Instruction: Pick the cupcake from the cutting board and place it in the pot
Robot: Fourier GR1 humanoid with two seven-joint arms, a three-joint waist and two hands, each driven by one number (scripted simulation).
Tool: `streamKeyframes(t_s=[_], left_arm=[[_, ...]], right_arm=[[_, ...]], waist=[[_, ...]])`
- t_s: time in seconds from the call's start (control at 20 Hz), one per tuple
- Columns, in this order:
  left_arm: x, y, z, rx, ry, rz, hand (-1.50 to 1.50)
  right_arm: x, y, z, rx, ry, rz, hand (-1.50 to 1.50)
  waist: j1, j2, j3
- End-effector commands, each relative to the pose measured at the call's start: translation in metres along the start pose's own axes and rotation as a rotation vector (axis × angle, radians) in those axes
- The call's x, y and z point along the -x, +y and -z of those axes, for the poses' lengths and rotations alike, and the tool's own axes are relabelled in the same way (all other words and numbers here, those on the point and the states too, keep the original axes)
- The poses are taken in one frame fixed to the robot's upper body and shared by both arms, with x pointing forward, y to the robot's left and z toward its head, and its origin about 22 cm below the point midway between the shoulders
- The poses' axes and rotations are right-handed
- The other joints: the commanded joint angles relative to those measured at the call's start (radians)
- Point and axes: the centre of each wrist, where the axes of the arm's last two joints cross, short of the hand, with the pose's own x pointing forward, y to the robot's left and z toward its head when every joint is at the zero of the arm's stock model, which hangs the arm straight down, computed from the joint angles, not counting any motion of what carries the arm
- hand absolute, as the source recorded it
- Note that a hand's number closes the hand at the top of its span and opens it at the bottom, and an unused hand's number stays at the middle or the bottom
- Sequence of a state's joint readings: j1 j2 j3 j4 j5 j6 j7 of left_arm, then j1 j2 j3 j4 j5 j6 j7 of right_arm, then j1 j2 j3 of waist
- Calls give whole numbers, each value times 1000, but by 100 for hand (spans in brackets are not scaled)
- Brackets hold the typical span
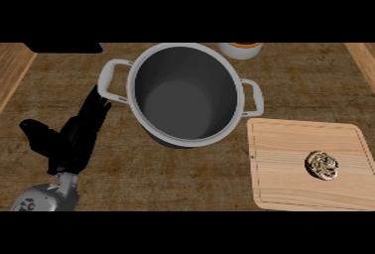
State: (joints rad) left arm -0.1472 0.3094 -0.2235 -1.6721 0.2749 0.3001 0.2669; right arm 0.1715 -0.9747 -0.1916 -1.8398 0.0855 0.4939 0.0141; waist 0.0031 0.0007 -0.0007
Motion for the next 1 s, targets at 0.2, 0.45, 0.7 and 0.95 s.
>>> streamKeyframes(t_s=[0.2, 0.45, 0.7, 0.95], left_arm=[[2, -2, -3, -5, -3, 13, 0], [-6, 16, 4, -17, 1, -6, 0], [4, -2, 0, -7, -12, -2, 0], [19, 11, 12, 10, 20, -5, 0]], right_arm=[[11, 23, 20, -109, 122, -92, -150], [21, 64, 23, -70, 139, -88, -150], [-12, 61, 29, -20, 98, -38, -150], [-22, 77, 20, -22, 106, -41, -150]], waist=[[1, 0, 1], [-5, -1, 1], [-7, -2, 0], [-10, -1, 0]])
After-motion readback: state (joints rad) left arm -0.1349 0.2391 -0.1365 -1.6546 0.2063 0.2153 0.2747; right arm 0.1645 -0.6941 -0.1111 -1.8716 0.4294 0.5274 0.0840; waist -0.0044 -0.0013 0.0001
